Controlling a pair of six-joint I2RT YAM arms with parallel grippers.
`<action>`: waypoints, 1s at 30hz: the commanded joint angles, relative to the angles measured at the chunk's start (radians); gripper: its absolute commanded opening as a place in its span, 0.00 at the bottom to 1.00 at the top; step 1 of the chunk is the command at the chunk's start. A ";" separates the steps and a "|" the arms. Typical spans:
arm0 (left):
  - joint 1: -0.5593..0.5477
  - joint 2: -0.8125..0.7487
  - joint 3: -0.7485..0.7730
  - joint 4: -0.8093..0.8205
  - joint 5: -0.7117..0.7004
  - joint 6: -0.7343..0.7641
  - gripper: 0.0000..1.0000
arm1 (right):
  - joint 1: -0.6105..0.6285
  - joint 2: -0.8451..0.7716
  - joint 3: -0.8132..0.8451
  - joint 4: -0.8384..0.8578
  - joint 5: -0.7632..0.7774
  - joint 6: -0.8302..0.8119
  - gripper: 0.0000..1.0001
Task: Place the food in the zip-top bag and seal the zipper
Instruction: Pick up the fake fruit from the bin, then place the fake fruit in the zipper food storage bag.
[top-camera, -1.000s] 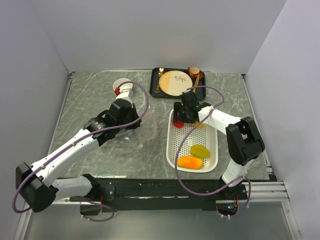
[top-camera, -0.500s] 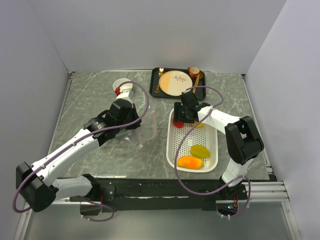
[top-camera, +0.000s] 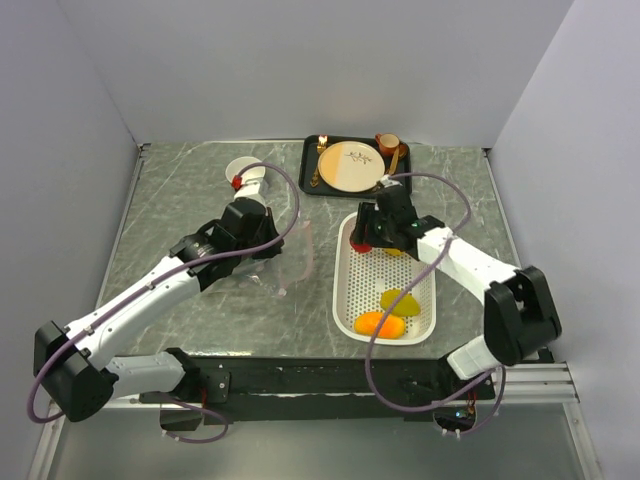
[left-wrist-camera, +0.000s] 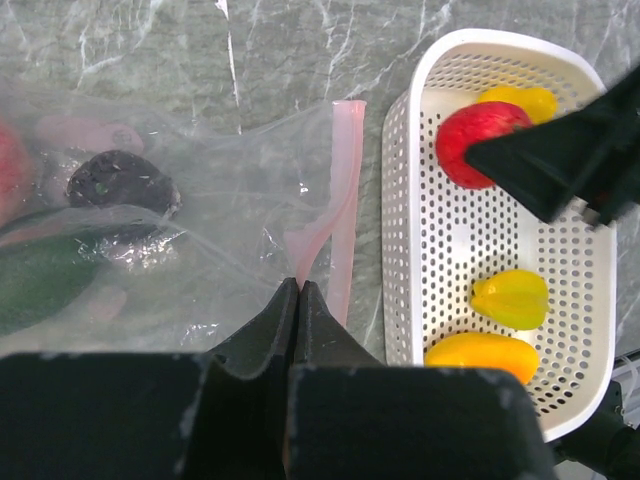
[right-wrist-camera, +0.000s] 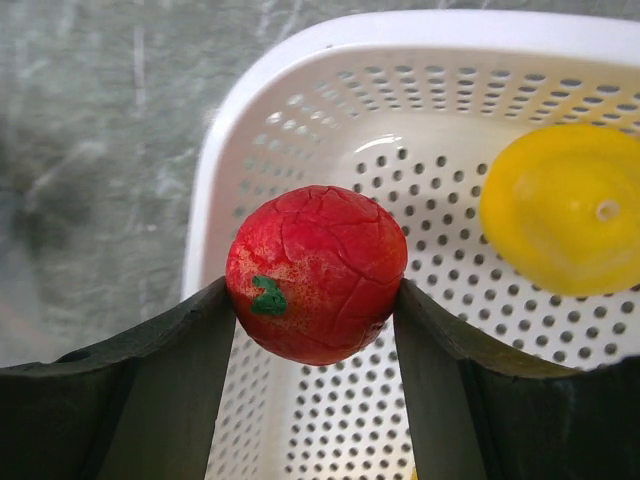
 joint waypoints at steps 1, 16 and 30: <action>-0.002 0.013 0.011 0.024 -0.010 0.004 0.01 | 0.003 -0.119 -0.048 0.063 -0.084 0.084 0.45; -0.004 0.035 0.017 0.039 0.000 -0.001 0.01 | 0.180 -0.207 -0.002 0.098 -0.157 0.167 0.46; -0.004 0.010 0.037 0.034 0.005 -0.002 0.01 | 0.338 -0.011 0.138 0.175 -0.190 0.210 0.48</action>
